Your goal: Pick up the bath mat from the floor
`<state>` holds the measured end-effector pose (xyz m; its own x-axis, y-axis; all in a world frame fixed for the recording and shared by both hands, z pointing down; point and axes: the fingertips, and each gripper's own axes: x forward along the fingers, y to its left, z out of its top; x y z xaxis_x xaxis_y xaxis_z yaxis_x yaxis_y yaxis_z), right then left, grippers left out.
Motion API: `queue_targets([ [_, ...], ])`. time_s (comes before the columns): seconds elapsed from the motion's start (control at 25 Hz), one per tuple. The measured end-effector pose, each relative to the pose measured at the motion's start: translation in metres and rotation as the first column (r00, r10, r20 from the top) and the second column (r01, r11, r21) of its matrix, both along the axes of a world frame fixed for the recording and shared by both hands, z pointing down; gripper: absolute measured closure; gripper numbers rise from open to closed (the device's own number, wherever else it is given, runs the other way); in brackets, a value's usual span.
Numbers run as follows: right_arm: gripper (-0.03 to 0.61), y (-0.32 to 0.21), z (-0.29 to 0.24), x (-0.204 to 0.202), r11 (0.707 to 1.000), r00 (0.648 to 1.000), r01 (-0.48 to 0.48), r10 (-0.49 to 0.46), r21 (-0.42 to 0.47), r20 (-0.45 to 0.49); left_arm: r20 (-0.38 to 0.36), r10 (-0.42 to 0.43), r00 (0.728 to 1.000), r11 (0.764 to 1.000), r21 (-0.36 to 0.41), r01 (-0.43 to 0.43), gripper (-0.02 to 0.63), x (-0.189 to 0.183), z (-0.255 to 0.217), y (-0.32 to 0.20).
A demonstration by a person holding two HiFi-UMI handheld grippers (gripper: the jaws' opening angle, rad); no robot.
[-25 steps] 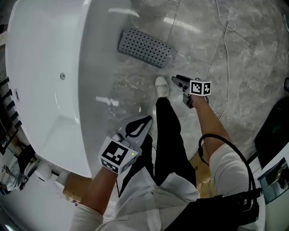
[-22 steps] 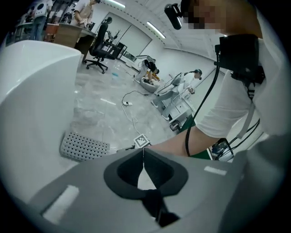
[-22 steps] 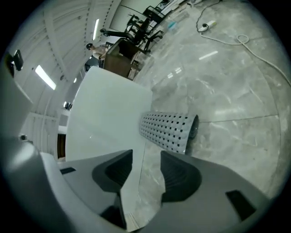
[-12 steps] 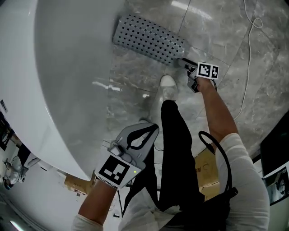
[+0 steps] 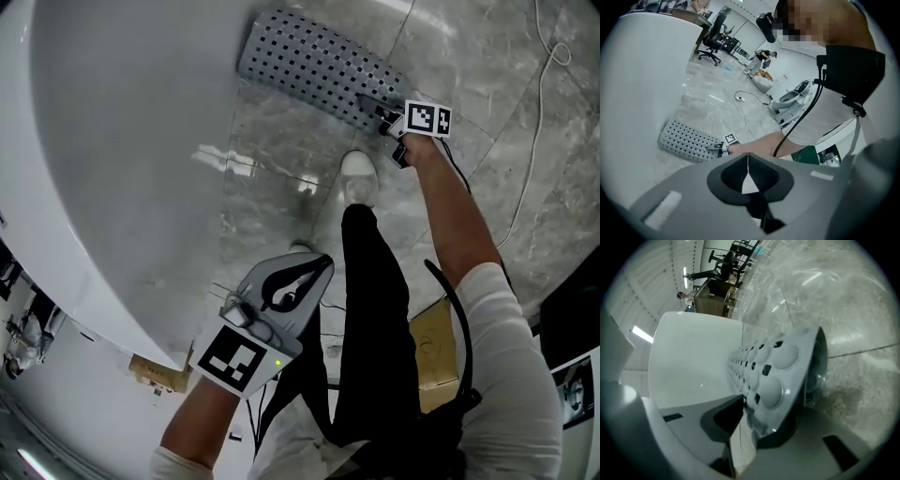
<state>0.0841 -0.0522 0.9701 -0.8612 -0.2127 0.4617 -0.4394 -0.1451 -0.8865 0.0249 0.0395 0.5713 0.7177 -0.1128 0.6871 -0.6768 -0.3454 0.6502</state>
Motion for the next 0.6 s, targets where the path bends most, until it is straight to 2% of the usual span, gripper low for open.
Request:
queue_targets([
  [0.08,0.548,-0.003,-0.009,-0.003,1.000,1.000,-0.001,0.001,0.014,0.020,0.000,-0.008,1.000,1.000,0.002,0.008,0.607,-0.002,-0.001,0.001],
  [0.12,0.554,-0.003,-0.016,-0.004,1.000,0.999,-0.004,0.003,0.021,0.035,-0.001,-0.010,1.000,1.000,0.004,0.010,0.607,-0.003,-0.003,0.002],
  [0.4,0.561,-0.015,-0.071,-0.013,0.998,0.997,-0.006,0.001,0.063,0.072,-0.022,-0.020,1.000,0.999,0.047,0.021,0.607,0.002,-0.034,-0.006],
  [0.6,0.563,-0.025,-0.114,-0.022,0.994,0.997,0.054,-0.059,0.099,0.044,-0.065,-0.043,0.997,0.995,0.085,0.048,0.607,0.006,-0.068,-0.019],
])
